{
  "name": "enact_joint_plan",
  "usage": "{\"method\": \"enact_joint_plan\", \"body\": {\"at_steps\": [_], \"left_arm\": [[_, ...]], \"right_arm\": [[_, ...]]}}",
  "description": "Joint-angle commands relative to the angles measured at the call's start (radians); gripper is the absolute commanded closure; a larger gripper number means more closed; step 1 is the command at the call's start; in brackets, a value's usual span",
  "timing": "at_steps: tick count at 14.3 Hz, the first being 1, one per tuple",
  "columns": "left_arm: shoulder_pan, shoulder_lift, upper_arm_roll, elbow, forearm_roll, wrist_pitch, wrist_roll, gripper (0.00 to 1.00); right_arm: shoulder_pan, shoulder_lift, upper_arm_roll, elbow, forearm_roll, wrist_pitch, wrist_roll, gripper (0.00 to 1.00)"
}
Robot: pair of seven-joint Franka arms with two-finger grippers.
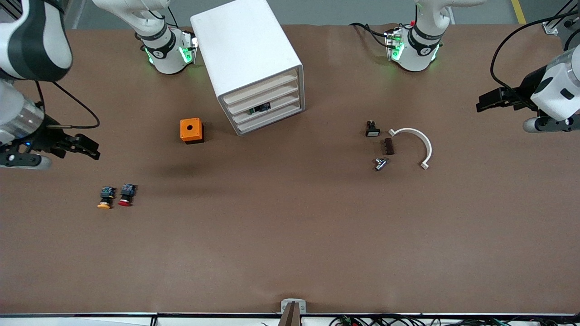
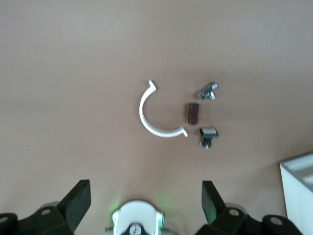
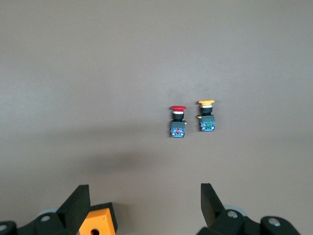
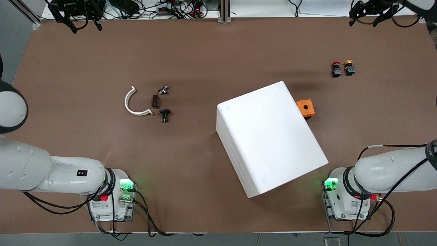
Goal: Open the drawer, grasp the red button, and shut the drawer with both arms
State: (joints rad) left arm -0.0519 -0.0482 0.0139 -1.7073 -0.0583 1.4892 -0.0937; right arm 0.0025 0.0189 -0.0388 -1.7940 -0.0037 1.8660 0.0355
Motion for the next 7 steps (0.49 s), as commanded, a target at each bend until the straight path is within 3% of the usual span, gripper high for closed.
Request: {"method": "enact_joint_plan", "body": {"at_steps": [1, 7], "left_arm": [[-0.005, -0.101, 0.003, -0.153, 0.022, 0.14, 0.02, 0.0], [-0.016, -0.007, -0.005, 0.035, 0.025, 0.154, 0.015, 0.0]], "right_arm": [[-0.001, 0.009, -0.003, 0.116, 0.005, -0.106, 0.012, 0.0], [-0.001, 0.01, -0.001, 0.278, 0.005, -0.205, 0.012, 0.0]]}}
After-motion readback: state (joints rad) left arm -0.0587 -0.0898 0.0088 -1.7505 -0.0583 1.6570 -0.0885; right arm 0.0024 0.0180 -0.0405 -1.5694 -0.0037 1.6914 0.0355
